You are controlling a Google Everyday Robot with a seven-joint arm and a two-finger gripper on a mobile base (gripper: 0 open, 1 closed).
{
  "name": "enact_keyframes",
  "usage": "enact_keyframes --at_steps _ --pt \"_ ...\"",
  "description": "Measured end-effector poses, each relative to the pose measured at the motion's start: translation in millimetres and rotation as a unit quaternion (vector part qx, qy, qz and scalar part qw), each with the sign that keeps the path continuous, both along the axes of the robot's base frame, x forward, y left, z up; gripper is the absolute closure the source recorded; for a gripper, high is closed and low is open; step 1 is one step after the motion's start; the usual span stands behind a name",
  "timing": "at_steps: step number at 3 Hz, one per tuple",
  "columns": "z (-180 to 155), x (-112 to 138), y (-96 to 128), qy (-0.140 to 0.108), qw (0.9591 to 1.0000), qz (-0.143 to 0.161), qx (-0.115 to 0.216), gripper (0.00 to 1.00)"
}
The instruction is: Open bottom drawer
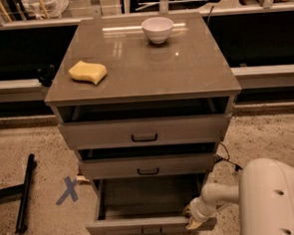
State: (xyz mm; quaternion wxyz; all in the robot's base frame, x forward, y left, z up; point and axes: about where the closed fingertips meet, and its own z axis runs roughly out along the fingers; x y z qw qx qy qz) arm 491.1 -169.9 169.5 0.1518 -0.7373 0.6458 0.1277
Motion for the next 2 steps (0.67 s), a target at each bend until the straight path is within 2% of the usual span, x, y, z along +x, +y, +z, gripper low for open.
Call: enact_keyframes --at_steps 1,2 --pt "2 -27 -3 -0.002 0.9996 0.003 0.027 1.0" --pt "-8 -62 4 -0.019 0.997 -0.009 0.075 1.0"
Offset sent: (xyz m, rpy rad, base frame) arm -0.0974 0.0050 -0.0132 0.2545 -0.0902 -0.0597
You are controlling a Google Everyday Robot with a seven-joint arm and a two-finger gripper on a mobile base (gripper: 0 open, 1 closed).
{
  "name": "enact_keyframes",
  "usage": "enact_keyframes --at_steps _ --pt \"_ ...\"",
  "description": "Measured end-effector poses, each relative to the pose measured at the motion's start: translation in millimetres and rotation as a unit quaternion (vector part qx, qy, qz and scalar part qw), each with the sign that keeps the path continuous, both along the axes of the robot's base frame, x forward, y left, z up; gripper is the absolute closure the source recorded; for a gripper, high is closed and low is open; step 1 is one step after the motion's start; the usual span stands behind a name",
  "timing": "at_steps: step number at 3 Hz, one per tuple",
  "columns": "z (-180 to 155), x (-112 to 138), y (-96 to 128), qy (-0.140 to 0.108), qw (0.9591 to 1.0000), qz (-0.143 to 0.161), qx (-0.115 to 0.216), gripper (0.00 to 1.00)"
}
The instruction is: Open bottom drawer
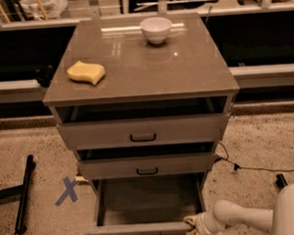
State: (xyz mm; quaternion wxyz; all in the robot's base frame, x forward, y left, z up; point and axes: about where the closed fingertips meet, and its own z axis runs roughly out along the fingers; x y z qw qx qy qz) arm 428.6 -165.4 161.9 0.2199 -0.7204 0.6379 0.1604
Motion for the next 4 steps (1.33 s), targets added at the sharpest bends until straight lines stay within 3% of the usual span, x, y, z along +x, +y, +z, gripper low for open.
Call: enact_keyframes --at_steps 3,4 --pt "-1 -17 5 0.0 0.9996 0.004 0.028 1.0" --pt "2 -23 9 0.021 0.9991 0.018 0.031 1.0"
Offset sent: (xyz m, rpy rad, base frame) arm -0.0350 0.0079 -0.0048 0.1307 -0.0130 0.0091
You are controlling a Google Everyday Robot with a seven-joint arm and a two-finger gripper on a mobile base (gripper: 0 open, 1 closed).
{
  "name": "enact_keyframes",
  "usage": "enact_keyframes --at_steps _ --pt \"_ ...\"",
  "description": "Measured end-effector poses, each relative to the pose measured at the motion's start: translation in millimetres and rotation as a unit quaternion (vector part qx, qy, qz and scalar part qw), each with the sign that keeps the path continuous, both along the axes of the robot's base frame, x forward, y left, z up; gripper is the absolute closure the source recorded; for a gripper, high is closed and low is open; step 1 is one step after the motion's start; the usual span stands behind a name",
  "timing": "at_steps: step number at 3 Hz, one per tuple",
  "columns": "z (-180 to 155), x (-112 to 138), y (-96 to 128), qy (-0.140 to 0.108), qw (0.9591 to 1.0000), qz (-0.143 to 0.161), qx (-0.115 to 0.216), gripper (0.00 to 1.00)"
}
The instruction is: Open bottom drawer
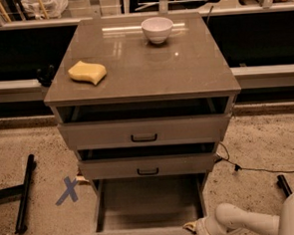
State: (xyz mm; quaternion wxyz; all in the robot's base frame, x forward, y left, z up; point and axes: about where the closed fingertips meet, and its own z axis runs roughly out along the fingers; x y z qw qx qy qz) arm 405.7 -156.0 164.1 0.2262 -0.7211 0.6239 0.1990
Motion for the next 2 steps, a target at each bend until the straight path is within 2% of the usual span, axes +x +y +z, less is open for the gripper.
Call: enact_keyframes --at_steps 2 --pt "-2.4 -3.8 3.5 0.003 1.0 0.002 0.002 0.51"
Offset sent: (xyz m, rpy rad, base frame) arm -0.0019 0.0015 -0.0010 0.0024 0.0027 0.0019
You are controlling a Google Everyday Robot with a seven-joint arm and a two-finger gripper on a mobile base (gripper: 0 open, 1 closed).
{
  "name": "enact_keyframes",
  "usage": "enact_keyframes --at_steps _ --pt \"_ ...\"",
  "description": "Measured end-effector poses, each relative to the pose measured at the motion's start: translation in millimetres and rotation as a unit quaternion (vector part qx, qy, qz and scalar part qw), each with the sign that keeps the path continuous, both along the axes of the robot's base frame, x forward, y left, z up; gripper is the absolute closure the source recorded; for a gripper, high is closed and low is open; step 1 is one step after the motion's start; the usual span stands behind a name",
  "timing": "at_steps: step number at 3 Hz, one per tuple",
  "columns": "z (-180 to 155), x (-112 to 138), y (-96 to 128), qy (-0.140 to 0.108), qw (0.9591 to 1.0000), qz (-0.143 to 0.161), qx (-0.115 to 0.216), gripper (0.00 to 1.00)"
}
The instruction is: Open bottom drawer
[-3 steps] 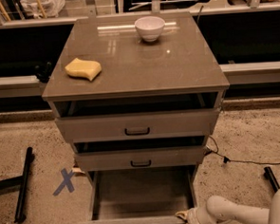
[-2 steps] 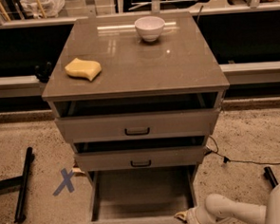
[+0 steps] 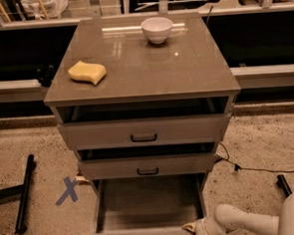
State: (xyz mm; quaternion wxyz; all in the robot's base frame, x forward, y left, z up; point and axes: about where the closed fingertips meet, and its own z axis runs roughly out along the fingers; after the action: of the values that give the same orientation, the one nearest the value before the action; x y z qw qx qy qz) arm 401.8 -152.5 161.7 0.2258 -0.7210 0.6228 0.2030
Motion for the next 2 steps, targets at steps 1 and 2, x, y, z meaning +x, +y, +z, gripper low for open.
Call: enact_keyframes --at_steps 1,2 --pt "0 -1 0 0.006 0.9999 0.008 0.01 0.28" --pt "16 2 -15 0.009 0.9999 0.0 0.01 0.04"
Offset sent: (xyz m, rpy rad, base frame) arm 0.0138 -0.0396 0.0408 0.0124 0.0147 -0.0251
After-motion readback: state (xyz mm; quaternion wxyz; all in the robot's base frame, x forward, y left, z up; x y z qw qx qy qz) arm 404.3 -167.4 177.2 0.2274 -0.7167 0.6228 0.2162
